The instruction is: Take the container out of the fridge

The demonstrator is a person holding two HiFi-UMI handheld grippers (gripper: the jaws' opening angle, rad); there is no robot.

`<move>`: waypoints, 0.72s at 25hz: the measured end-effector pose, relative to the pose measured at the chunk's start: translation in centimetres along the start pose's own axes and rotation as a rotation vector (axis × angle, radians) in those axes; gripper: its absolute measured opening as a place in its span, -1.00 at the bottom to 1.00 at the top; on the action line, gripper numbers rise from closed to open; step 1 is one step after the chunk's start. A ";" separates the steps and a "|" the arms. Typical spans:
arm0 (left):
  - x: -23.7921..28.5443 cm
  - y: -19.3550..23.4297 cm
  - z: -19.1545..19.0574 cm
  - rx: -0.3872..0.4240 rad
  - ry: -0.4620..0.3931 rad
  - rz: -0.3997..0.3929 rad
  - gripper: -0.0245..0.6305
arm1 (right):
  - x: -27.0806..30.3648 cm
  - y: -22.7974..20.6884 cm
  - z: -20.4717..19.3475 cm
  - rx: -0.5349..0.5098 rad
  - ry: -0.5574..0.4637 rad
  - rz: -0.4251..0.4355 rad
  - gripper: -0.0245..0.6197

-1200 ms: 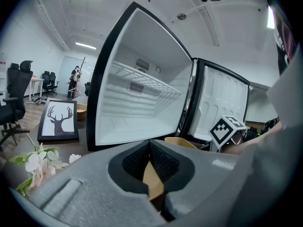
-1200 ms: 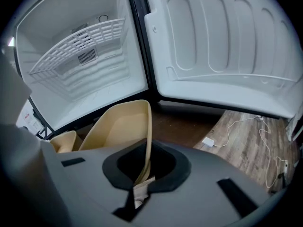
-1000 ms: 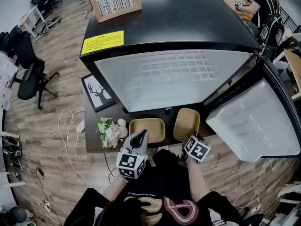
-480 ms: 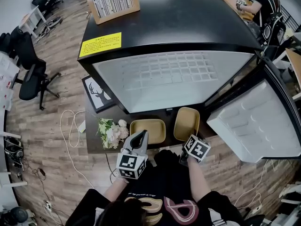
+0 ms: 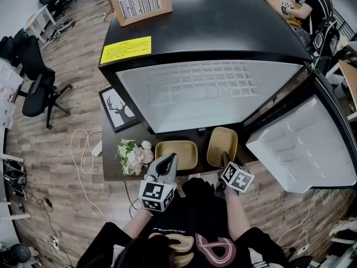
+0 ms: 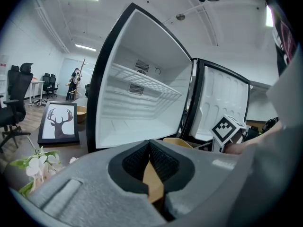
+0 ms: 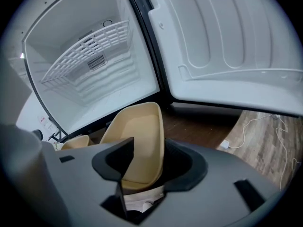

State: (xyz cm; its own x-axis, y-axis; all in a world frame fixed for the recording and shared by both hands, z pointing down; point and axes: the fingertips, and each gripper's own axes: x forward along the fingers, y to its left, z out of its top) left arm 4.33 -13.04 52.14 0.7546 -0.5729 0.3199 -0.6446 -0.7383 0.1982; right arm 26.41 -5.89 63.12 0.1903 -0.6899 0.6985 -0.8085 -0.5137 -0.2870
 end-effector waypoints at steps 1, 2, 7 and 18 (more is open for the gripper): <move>0.0 0.0 0.1 0.001 -0.003 -0.001 -0.90 | -0.2 0.1 0.1 0.012 -0.007 0.011 -0.26; -0.1 0.0 0.1 0.001 -0.006 -0.003 -0.90 | -0.7 0.3 0.3 0.029 -0.020 0.023 -0.22; -0.5 0.0 0.3 -0.001 -0.020 -0.007 -0.90 | -3.4 1.5 2.0 0.031 -0.093 0.059 -0.16; -1.6 -0.2 0.1 -0.020 -0.029 -0.024 -0.90 | -8.5 6.0 3.3 -0.083 -0.287 0.215 -0.14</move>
State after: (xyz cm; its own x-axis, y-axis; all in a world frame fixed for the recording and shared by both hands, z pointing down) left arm 3.29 -12.03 51.48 0.7730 -0.5652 0.2883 -0.6283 -0.7448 0.2245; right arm 21.77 -4.77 53.28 0.1497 -0.8987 0.4122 -0.8874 -0.3060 -0.3449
